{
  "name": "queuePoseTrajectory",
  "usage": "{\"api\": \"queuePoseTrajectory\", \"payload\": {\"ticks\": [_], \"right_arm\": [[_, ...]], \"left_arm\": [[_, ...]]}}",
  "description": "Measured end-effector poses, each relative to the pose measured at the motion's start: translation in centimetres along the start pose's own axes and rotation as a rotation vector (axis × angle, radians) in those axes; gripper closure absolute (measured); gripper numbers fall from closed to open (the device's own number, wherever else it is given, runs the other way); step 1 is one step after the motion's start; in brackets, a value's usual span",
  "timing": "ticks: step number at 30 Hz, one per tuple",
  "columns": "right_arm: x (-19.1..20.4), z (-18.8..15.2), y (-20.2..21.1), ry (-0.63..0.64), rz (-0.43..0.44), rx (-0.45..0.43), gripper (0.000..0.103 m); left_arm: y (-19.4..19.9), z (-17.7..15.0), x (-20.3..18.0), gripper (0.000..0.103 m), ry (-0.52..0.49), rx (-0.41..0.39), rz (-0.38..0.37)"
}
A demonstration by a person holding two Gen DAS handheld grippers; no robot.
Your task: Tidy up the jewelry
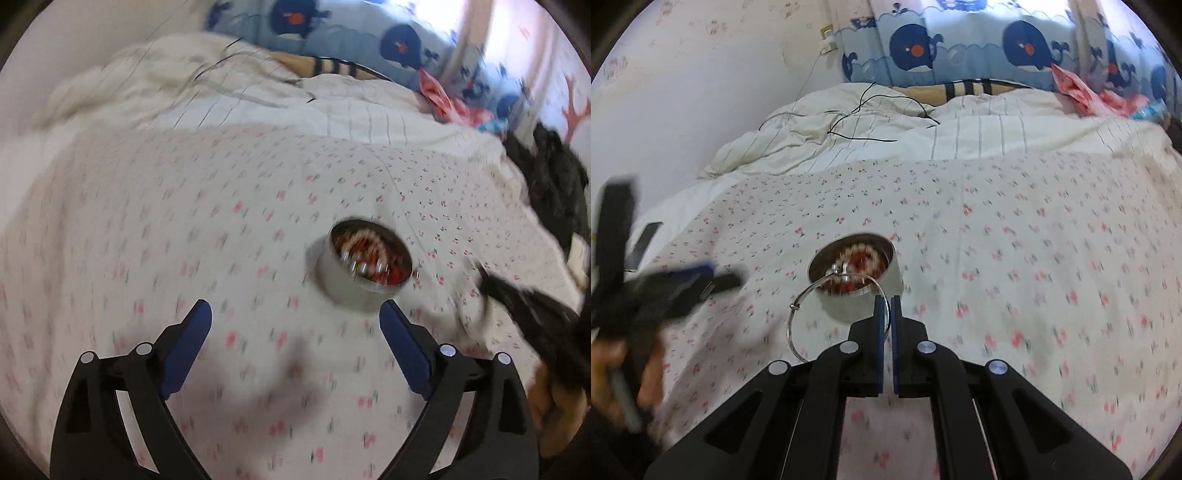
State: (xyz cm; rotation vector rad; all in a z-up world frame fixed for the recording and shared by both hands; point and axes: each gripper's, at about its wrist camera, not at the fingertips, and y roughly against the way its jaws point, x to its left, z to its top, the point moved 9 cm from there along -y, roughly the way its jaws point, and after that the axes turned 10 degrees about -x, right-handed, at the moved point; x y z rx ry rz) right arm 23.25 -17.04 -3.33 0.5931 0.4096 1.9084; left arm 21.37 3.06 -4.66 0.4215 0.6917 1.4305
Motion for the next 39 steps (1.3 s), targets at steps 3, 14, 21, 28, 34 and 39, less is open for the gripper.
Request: {"api": "queuePoseTrajectory", "payload": {"ticks": [3, 14, 21, 28, 34, 39], "right_arm": [[1.5, 0.9, -3.3, 0.043, -0.008, 0.027, 0.099], [2.0, 0.9, -10.4, 0.145, -0.159, 0.095, 0.099], [1.6, 1.1, -11.6, 0.192, -0.223, 0.117, 0.099], [2.0, 0.3, -11.8, 0.202, -0.211, 0.153, 0.082], [1.9, 2.7, -5.7, 0.103, -0.158, -0.035, 0.050], [1.2, 0.6, 1.2, 0.054, -0.192, -0.091, 0.026]], "left_arm": [[-0.1, -2.0, 1.8, 0.015, 0.075, 0.007, 0.000], [0.1, -2.1, 1.8, 0.014, 0.009, -0.036, 0.052], [0.6, -2.1, 0.9, 0.014, -0.025, -0.047, 0.048], [0.6, -2.1, 0.8, 0.013, -0.031, -0.039, 0.042], [0.8, -2.0, 0.9, 0.013, -0.033, -0.046, 0.053], [0.8, -2.3, 0.5, 0.009, -0.031, -0.048, 0.067]]}}
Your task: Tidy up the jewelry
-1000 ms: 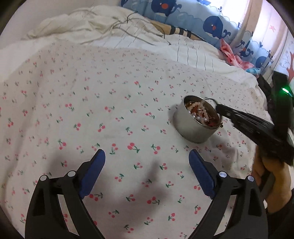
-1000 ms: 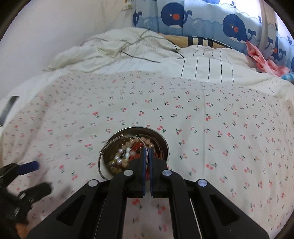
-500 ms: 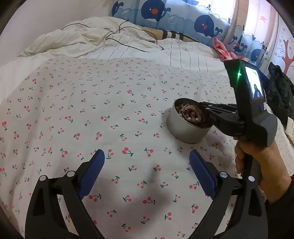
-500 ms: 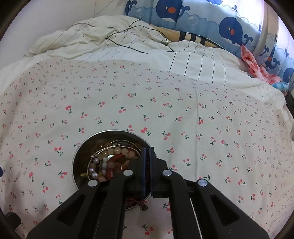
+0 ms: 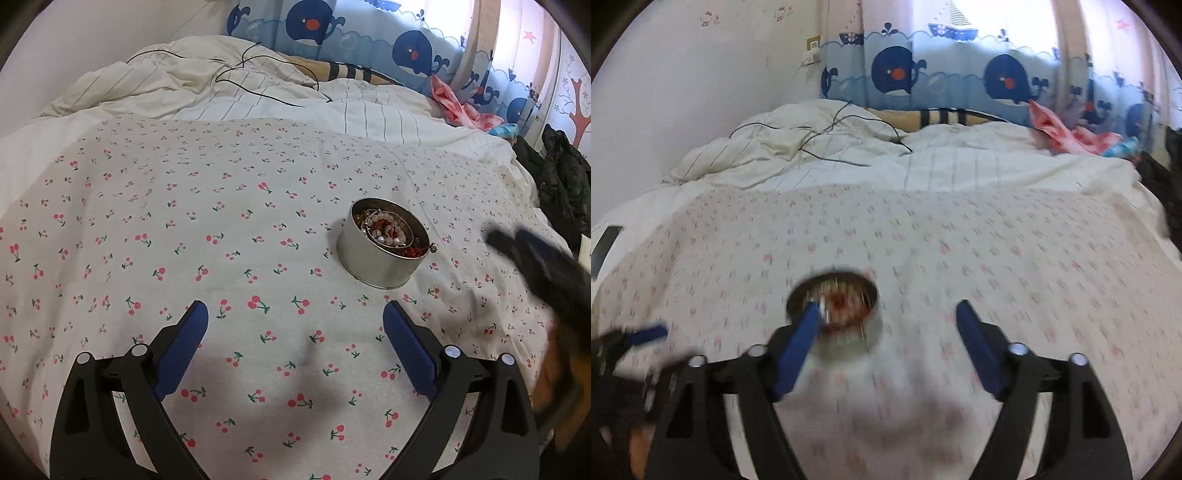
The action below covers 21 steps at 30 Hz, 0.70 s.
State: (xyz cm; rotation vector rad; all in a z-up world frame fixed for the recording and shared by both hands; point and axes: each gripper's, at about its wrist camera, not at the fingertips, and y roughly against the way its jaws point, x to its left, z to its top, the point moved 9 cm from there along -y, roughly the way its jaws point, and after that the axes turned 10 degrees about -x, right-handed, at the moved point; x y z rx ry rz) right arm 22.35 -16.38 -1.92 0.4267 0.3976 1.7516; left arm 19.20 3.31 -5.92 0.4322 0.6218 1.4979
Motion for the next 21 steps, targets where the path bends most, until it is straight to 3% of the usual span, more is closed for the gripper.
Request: {"api": "queuePoseTrajectory", "payload": {"ticks": [3, 8, 12, 21], "right_arm": [[0.2, -3.7, 2.9, 0.009, -0.009, 0.042, 0.015], [-0.2, -6.6, 3.0, -0.027, -0.043, 0.109, 0.014], [-0.5, -7.6, 2.5, 0.037, -0.096, 0.134, 0.014], [-0.5, -8.3, 2.2, 0.048, -0.107, 0.150, 0.013]], "left_arm": [[-0.2, -0.7, -1.0, 0.008, -0.007, 0.010, -0.003], [-0.6, -2.0, -3.5, 0.008, -0.117, 0.018, 0.023], [-0.7, -2.4, -3.9, 0.008, -0.164, 0.021, 0.062], [-0.8, -2.3, -2.5, 0.008, -0.117, 0.031, 0.087]]}}
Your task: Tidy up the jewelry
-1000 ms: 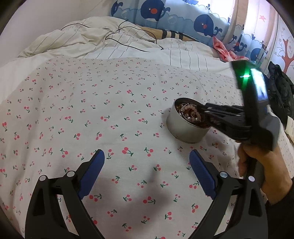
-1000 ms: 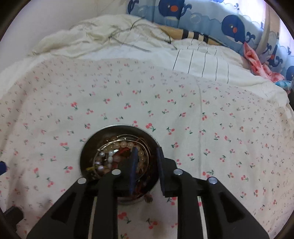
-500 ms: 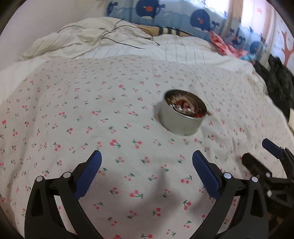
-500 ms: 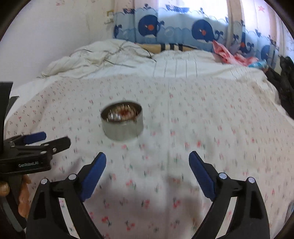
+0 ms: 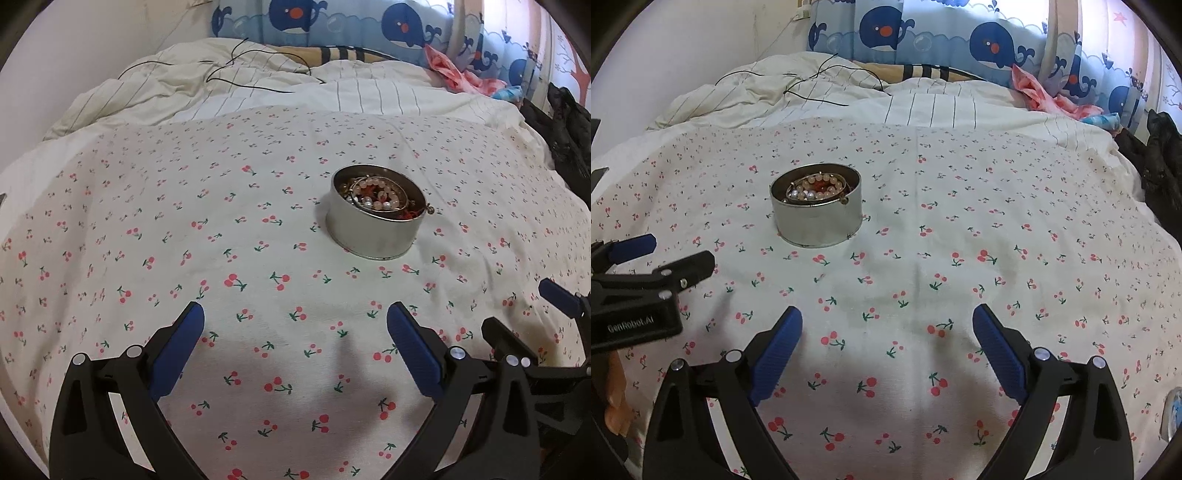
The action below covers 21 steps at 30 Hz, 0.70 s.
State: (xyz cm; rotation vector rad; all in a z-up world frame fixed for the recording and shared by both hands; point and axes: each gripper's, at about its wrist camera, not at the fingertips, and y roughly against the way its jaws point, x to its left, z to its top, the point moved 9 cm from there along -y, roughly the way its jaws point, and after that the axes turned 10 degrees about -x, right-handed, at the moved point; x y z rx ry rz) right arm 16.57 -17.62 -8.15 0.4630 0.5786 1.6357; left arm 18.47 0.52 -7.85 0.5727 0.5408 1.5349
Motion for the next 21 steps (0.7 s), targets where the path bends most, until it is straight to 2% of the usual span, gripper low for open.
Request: {"api": "queuePoseTrajectory", "payload": {"ticks": [21], "right_arm": [[0.66, 0.43, 0.54, 0.016, 0.012, -0.027, 0.010]], "left_arm": [[-0.08, -0.07, 0.16, 0.008, 0.016, 0.013, -0.002]]}}
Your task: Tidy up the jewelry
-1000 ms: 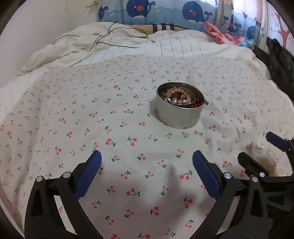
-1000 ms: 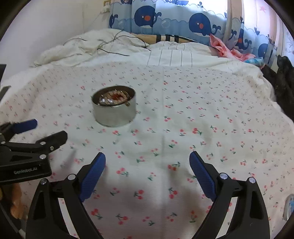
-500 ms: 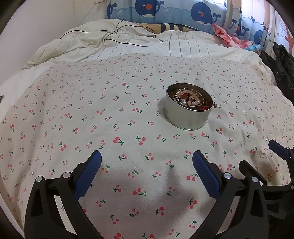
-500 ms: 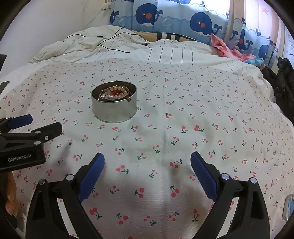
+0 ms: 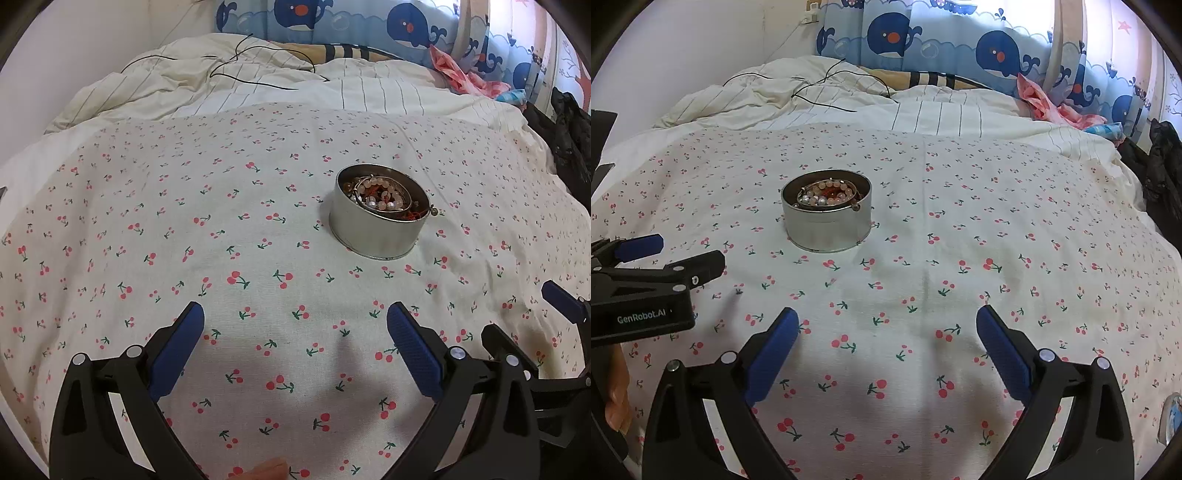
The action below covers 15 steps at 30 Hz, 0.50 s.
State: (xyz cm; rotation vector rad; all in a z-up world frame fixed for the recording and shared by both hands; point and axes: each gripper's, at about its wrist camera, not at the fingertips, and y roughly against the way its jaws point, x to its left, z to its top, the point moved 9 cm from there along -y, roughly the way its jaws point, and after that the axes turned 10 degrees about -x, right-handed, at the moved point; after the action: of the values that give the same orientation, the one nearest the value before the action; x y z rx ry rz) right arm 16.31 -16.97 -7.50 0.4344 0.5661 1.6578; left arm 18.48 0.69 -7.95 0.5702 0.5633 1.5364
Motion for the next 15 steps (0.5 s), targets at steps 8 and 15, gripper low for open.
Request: {"api": "queuePoseTrajectory", "payload": {"ticks": [8, 15], "right_arm": [[0.11, 0.03, 0.05, 0.002, 0.004, 0.000, 0.010], [0.18, 0.03, 0.06, -0.001, 0.006, 0.000, 0.010]], "left_arm": [[-0.03, 0.04, 0.05, 0.008, -0.007, 0.001, 0.002], [-0.10, 0.02, 0.00, 0.008, -0.012, 0.006, 0.006]]}}
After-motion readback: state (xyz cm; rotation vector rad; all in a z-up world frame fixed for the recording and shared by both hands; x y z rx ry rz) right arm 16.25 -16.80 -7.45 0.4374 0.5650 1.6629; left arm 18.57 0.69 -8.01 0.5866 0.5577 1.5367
